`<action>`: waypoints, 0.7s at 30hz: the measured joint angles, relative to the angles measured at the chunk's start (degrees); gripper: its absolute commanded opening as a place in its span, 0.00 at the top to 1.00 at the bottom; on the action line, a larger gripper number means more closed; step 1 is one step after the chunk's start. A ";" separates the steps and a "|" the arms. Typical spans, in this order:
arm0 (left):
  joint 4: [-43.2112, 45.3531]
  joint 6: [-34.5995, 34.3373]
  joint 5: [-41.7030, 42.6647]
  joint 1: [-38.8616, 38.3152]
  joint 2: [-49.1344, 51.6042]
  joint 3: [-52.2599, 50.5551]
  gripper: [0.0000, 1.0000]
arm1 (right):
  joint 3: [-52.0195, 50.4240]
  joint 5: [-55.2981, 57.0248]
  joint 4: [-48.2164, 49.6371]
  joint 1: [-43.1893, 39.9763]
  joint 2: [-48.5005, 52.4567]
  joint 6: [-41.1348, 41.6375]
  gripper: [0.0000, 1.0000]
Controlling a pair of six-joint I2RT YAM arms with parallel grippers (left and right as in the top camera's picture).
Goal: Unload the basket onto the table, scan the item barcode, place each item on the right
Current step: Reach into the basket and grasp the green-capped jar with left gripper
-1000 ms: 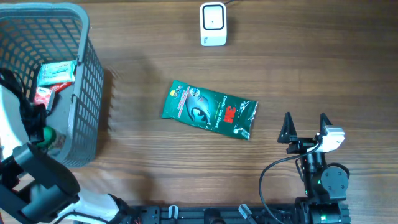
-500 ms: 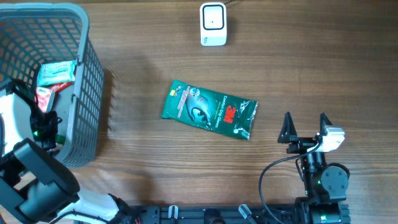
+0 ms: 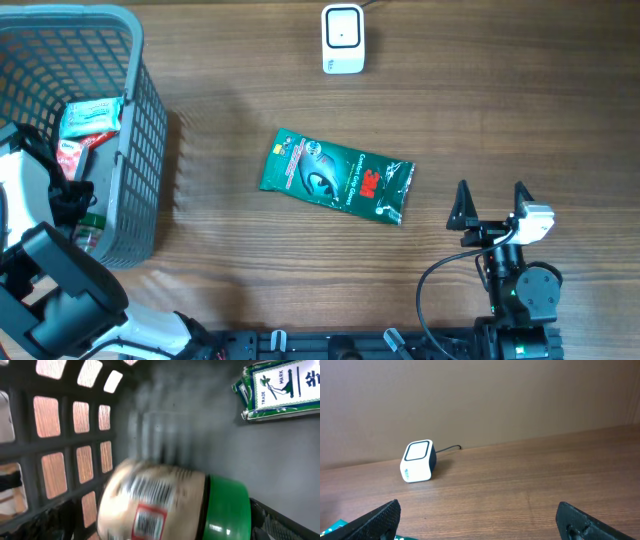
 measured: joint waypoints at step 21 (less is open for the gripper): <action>10.84 2.69 2.71 -0.11 -0.07 -8.96 0.14 | 0.00 0.00 0.00 0.00 0.00 0.00 0.00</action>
